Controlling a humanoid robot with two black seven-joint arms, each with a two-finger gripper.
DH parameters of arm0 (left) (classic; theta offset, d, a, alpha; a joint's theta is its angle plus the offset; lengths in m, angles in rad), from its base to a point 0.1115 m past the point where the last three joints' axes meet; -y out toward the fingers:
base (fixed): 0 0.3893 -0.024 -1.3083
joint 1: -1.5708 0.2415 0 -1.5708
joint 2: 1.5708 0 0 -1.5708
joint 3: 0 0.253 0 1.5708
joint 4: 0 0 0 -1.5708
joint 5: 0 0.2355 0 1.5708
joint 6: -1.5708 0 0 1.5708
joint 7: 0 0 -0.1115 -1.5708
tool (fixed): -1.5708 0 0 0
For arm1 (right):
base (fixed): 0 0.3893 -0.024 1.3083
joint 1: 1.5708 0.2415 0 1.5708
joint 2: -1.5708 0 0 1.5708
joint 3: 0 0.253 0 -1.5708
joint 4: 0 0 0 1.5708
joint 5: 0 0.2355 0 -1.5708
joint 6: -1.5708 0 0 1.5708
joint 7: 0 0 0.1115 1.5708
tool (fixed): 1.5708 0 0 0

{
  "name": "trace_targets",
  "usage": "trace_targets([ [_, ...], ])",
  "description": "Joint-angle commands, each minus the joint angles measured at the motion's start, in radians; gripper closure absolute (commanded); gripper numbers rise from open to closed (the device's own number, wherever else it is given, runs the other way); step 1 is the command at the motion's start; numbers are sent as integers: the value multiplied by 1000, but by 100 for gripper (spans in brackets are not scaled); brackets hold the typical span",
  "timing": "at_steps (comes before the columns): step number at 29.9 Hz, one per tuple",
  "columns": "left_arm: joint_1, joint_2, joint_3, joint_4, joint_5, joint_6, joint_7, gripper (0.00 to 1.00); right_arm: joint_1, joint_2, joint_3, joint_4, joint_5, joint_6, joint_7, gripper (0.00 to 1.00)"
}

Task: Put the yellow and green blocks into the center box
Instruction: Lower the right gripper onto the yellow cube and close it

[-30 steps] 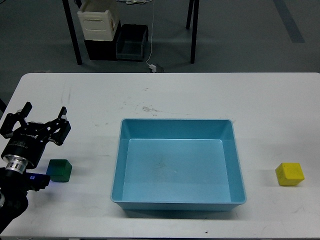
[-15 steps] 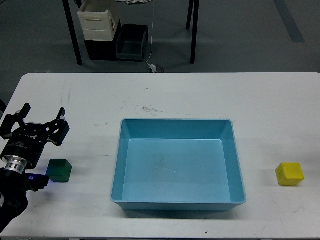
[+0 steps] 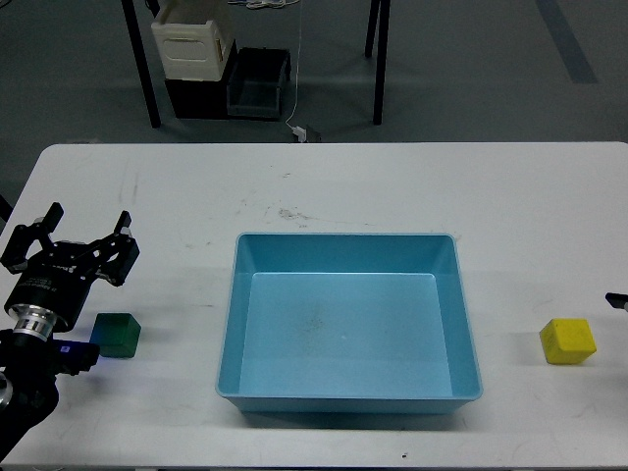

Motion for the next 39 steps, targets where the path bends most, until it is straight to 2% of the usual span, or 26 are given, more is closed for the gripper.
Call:
trace_targets([
  [1,0,-2,0,4,0,0,0,0,3,34,-59,-8,-2,0,0,4],
  [9,0,-11,0,7,0,0,0,0,6,175,-102,-96,-2,9,0,4],
  [14,0,-11,0,7,2,2,0,0,23,265,-128,-174,-2,63,0,4],
  [24,0,-12,0,12,0,2,0,0,142,367,-306,-269,-2,90,0,4],
  [39,0,-14,-2,13,0,2,-1,0,167,357,-375,-272,-2,89,0,10],
])
